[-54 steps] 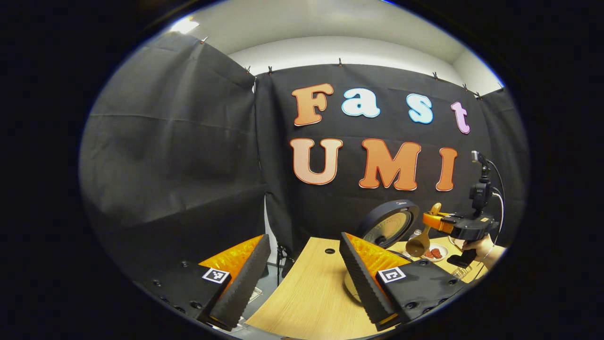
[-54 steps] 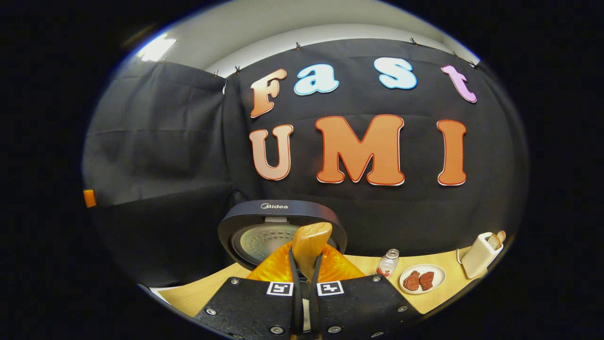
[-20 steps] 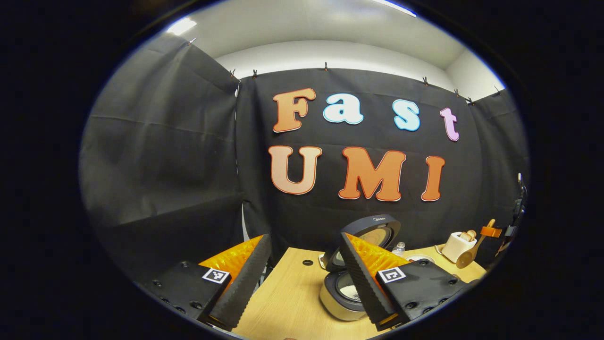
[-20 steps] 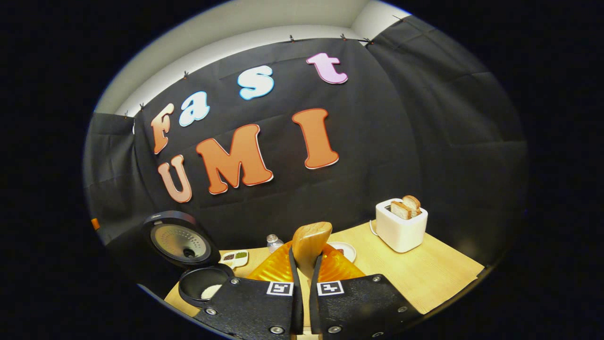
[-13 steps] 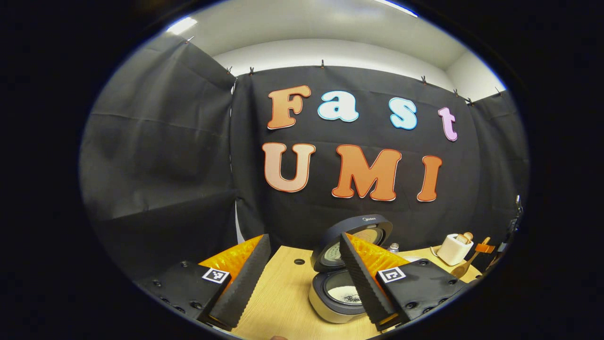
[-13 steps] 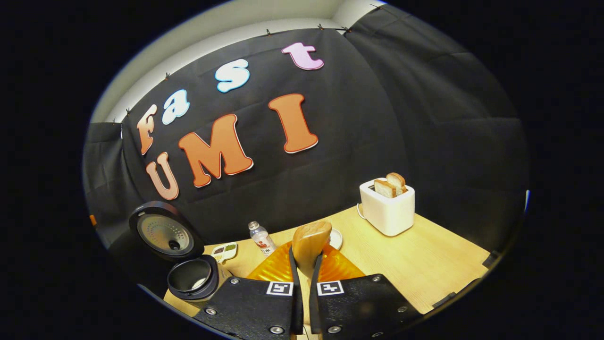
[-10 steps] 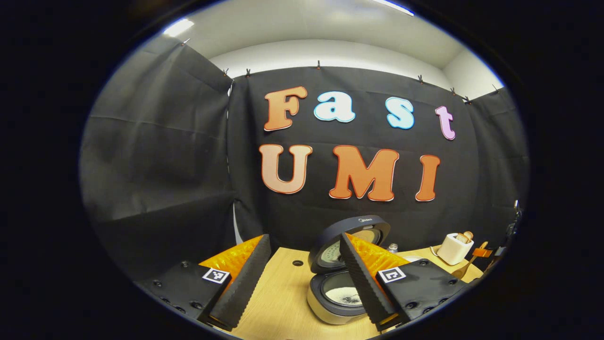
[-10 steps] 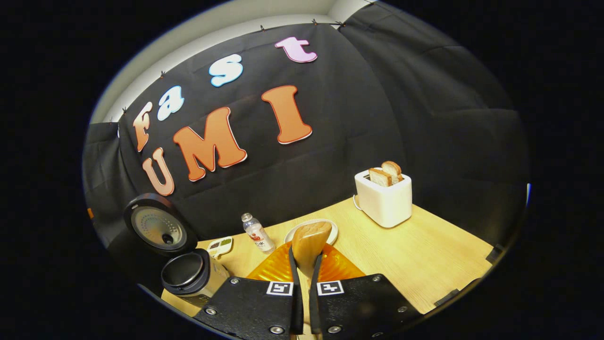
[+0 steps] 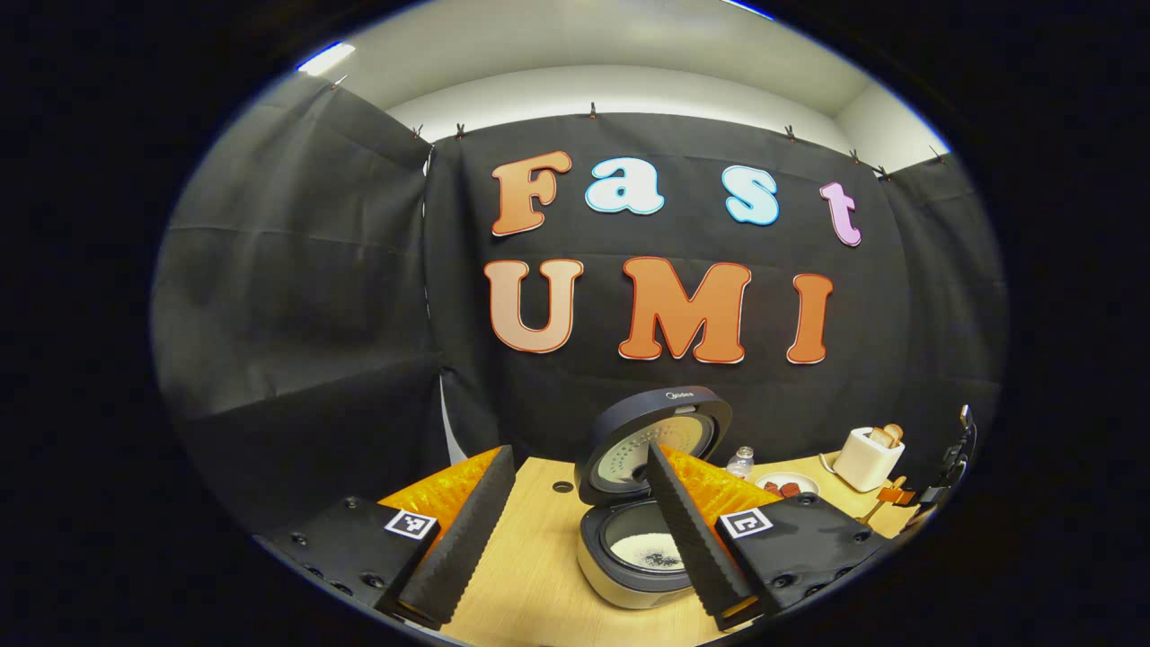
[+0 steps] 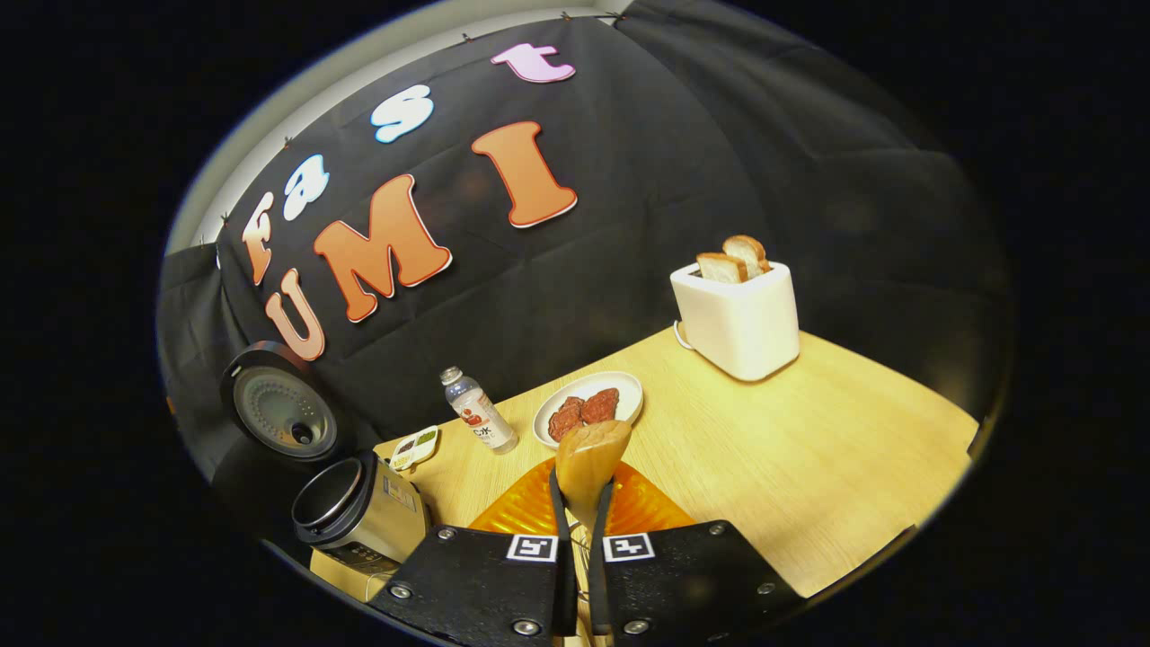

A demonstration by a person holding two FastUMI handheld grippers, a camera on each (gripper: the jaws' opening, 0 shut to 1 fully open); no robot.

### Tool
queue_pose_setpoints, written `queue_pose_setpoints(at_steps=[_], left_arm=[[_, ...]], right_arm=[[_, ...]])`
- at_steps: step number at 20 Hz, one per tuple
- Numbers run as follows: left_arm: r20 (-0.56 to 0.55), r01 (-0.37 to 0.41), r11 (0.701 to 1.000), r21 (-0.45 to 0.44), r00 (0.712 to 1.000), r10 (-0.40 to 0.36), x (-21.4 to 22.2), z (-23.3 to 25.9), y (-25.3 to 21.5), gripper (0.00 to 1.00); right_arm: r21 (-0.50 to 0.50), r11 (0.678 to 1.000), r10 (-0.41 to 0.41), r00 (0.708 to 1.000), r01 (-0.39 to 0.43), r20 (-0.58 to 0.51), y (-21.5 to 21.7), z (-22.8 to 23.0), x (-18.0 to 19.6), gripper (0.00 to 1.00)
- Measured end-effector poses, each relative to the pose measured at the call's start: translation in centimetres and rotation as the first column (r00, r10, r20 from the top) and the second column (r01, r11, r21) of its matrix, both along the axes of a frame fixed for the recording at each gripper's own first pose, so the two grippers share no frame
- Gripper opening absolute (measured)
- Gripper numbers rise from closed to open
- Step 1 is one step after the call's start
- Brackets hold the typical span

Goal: Close the left gripper, press the button to open the rice cooker; take a wooden spoon from the chopstick holder with the right hand, scoop a spoonful of rice and pour it into the rice cooker, then put the wooden spoon back into the chopstick holder.

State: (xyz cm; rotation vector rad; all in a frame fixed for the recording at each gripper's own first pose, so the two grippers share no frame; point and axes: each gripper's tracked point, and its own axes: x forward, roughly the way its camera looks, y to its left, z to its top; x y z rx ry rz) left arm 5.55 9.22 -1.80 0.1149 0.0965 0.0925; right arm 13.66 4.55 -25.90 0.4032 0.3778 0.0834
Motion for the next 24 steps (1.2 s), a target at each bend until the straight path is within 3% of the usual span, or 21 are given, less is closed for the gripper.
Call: queue_pose_setpoints(at_steps=[3, 7, 9, 10, 12, 13, 15, 18, 24], left_arm=[[-0.004, 0.002, 1.000, 0.008, 1.000, -0.002, -0.2, -0.1, -0.4, 0.99], [-0.011, 0.010, 1.000, -0.012, 1.000, -0.010, -0.1, 0.1, -0.8, 1.00], [-0.015, 0.009, 1.000, -0.011, 1.000, -0.009, -0.1, 0.2, -0.7, 1.00], [-0.013, 0.012, 1.000, -0.012, 1.000, -0.012, 0.2, 0.4, -0.8, 1.00], [-0.006, 0.025, 0.999, -0.022, 1.000, -0.026, 0.5, 0.8, -1.2, 0.96], [-0.003, 0.034, 0.999, -0.026, 0.999, -0.035, 0.6, 0.8, -1.5, 1.00], [-0.005, 0.046, 0.998, -0.037, 0.999, -0.046, 1.2, 1.3, -2.0, 1.00], [0.013, 0.078, 0.996, -0.048, 0.997, -0.078, 2.3, 2.5, -3.0, 0.96], [0.067, 0.144, 0.988, -0.064, 0.988, -0.140, 8.7, 6.6, -6.1, 0.99]], right_arm=[[0.034, 0.999, 0.002, 1.000, -0.002, -0.004, -0.5, -0.3, -0.5, 0.05], [0.013, 0.998, -0.056, 0.998, 0.056, -0.023, -3.1, 0.0, -0.9, 0.25], [-0.010, 0.997, -0.083, 0.996, 0.083, -0.014, -4.6, 1.3, -1.4, 0.40], [-0.026, 0.995, -0.093, 0.996, 0.092, -0.003, -5.2, 2.1, -1.7, 0.54], [-0.075, 0.991, -0.104, 0.994, 0.106, 0.035, -6.3, 4.6, -2.0, 0.70], [-0.099, 0.989, -0.101, 0.993, 0.107, 0.056, -6.5, 6.3, -2.2, 0.74], [-0.146, 0.983, -0.093, 0.990, 0.108, 0.104, -6.5, 9.8, -2.6, 0.77], [-0.223, 0.967, -0.086, 0.983, 0.121, 0.160, -6.3, 15.1, -3.3, 0.93], [-0.306, 0.946, -0.035, 0.972, 0.107, 0.232, -3.5, 22.8, -5.3, 0.95]])
